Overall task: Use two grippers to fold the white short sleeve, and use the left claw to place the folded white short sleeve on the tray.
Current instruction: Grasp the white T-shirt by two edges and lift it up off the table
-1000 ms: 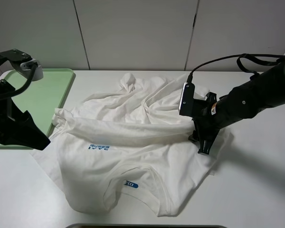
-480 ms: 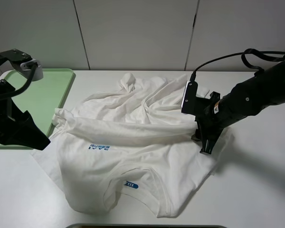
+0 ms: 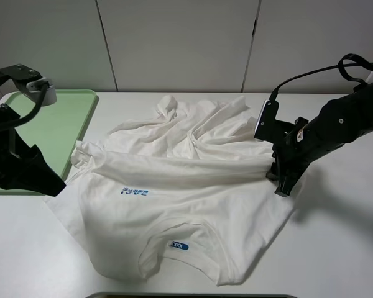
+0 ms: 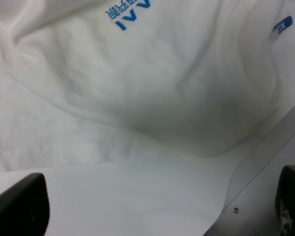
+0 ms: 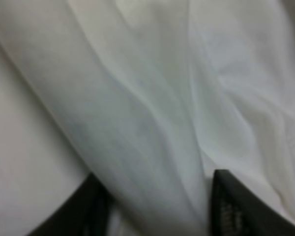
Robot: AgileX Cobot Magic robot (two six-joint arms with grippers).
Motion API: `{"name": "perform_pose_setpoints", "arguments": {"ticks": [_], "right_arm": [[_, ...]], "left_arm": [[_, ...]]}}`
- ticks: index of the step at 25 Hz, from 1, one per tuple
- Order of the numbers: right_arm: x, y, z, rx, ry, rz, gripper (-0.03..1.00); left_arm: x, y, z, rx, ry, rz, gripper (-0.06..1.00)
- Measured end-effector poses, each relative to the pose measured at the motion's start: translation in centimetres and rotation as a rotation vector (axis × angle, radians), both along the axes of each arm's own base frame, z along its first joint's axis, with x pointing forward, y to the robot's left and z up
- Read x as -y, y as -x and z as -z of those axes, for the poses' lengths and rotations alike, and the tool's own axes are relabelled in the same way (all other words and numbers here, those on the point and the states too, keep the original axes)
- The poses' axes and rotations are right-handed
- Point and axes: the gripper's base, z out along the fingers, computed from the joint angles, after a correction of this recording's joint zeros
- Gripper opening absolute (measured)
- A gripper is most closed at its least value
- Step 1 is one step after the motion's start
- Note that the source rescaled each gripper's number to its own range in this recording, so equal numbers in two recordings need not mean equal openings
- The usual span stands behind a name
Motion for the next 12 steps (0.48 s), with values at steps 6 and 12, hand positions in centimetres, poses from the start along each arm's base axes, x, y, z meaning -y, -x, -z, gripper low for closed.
{"name": "perform_pose_setpoints", "arguments": {"ticks": [6, 12], "right_arm": [[0.18, -0.01, 0.02, -0.005, 0.0, 0.009, 0.21], [0.24, 0.02, 0.04, -0.01, 0.002, 0.011, 0.07]], "left_arm": [[0.0, -0.07, -0.01, 0.008, 0.0, -0.003, 0.91], [0.11, -0.05, 0.03, 0.02, -0.017, 0.023, 0.91]]}}
